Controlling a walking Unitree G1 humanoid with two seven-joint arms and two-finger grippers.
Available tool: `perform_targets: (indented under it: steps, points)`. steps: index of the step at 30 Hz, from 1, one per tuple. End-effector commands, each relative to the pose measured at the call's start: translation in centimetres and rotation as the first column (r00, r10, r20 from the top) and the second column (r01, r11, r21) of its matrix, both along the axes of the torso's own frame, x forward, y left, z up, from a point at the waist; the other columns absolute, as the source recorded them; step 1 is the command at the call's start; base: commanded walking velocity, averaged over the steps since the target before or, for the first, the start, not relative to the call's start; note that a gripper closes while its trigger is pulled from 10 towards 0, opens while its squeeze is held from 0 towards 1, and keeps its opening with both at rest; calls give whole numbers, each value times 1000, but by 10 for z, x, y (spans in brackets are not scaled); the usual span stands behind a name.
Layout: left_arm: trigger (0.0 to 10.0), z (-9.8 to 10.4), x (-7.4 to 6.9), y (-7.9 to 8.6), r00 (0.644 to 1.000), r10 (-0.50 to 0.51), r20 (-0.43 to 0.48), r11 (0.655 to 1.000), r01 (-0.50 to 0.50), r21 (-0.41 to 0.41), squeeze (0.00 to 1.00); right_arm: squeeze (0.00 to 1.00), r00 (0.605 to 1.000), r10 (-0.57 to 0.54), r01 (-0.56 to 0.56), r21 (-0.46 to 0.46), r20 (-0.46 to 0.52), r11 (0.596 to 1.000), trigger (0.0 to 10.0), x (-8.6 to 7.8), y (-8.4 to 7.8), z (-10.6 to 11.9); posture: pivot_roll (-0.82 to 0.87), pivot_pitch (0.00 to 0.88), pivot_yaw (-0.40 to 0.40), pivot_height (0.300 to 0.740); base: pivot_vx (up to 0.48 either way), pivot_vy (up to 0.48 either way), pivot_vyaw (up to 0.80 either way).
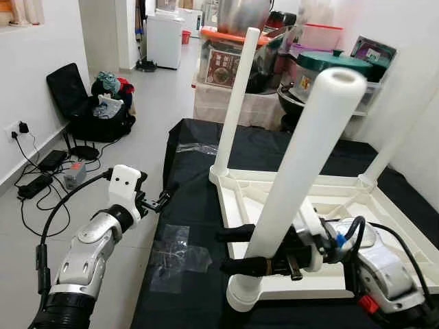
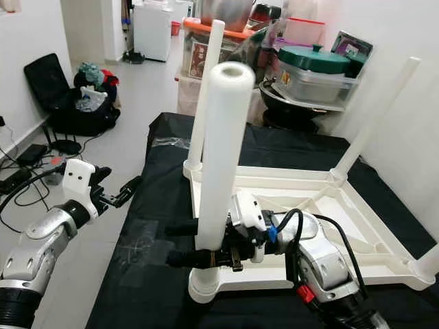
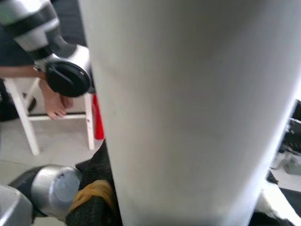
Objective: Building children table
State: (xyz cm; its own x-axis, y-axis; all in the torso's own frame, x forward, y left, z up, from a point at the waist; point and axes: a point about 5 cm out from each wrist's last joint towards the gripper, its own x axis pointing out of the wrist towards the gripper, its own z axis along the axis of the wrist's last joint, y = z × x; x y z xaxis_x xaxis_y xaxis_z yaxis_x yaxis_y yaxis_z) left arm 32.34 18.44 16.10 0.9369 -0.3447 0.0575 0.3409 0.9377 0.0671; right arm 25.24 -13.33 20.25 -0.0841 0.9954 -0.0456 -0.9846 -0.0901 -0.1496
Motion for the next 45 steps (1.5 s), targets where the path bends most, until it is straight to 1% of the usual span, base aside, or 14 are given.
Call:
perform_targets:
  steps: [1, 7, 9, 22, 30, 33, 35, 38, 45]
  points:
    - [10000, -4, 0, -3, 1000, -13, -24, 1000, 12, -10, 0, 0, 991, -21, 17, -33, -131, 999, 0, 3, -5, -19, 85, 0, -126, 740, 0, 0, 0]
    - [10000, -6, -1, -3, 1000, -10, -28, 1000, 10, -12, 0, 0, 990, -25, 23, -19, -138, 1000, 0, 4, -6, -18, 87, 0, -130, 740, 0, 0, 0]
    - [10000, -7, -2, -3, 1000, -9, -29, 1000, 9, -10, 0, 0, 990, -23, 21, -18, -139, 1000, 0, 1, -4, -21, 86, 0, -127, 740, 0, 0, 0]
    - [10000, -7, -3, -3, 999, -11, -33, 1000, 11, -8, 0, 0, 989, -37, 34, -23, -141, 999, 0, -5, -4, -25, 74, 0, -122, 740, 0, 0, 0]
    - [10000, -8, -2, -3, 999, -11, -36, 1000, 10, -9, 0, 0, 990, -33, 26, -49, -135, 998, 0, -6, -6, -26, 75, 0, -122, 740, 0, 0, 0]
    - [10000, -7, -1, -3, 999, -10, -35, 1000, 10, -9, 0, 0, 993, -2, -8, -82, -117, 997, 0, -6, -6, -25, 76, 0, -124, 740, 0, 0, 0]
    - [10000, -7, -1, -2, 999, -10, -34, 1000, 9, -9, 0, 0, 994, 11, -21, -85, -113, 996, 0, -6, -5, -24, 79, 0, -125, 740, 0, 0, 0]
    - [10000, -7, -1, -2, 999, -9, -35, 1000, 9, -8, 0, 0, 993, 47, -55, -74, -105, 996, 0, -6, -2, -20, 80, 0, -126, 740, 0, 0, 0]
    - [10000, -7, -2, -1, 999, -4, -34, 1000, 4, -7, 0, 0, 992, 78, -84, -54, -95, 995, 0, -5, 5, -16, 93, 0, -132, 740, 0, 0, 0]
